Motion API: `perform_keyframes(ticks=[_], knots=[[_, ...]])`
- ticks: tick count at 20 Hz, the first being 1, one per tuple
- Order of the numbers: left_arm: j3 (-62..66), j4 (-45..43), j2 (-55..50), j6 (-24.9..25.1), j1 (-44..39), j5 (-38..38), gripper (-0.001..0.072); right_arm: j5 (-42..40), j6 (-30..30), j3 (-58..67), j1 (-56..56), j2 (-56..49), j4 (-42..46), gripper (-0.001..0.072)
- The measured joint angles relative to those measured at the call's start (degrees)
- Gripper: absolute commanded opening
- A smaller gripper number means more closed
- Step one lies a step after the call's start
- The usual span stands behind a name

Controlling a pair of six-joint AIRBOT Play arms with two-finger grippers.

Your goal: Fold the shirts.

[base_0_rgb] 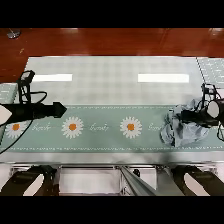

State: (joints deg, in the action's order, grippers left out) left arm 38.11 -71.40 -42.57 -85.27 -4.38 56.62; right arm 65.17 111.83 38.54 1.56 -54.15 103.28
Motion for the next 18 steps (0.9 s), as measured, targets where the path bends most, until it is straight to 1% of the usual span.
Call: perform_keyframes(ticks=[1,2,3,4,7,9,12,14,16,18], knots=[[-1.4,0.5,0.3,0.0,0.0,-0.9,0.0705,-1.7,0.2,-1.1,0.3,-1.2,-1.1,0.0612],[-2.3,1.0,0.1,0.0,0.0,-1.5,0.0705,-3.1,0.3,-1.6,0.6,-2.6,-1.6,0.0512],[-3.0,1.7,-0.3,0.0,0.0,-2.0,0.0705,-3.9,0.1,-1.7,0.8,-4.3,-2.4,0.0290],[-3.5,2.5,-1.0,0.0,0.0,-2.8,0.0705,-4.3,-0.3,-1.5,0.9,-5.8,-3.1,0.0033],[-4.2,3.7,-3.3,1.1,0.0,-3.8,0.0705,-4.0,-3.5,1.1,1.1,-8.5,-6.2,0.0028],[-3.0,2.6,-3.8,2.4,0.9,-2.3,0.0705,-2.5,-6.1,5.6,1.2,-7.8,-7.9,0.0027],[0.8,-0.9,-2.2,3.5,4.4,1.8,0.0705,-0.3,-9.3,15.6,1.2,-3.0,-9.7,0.0027],[2.7,-2.4,0.9,4.0,7.3,3.9,0.0705,0.2,-11.4,22.8,1.0,1.7,-12.1,0.0027],[3.3,-2.5,4.6,4.3,9.1,5.0,0.0705,0.7,-13.2,29.1,0.3,6.0,-13.6,0.0027],[3.0,-0.6,8.2,4.5,10.1,5.5,0.0705,1.0,-14.6,34.8,-0.8,8.9,-14.5,0.0027]])
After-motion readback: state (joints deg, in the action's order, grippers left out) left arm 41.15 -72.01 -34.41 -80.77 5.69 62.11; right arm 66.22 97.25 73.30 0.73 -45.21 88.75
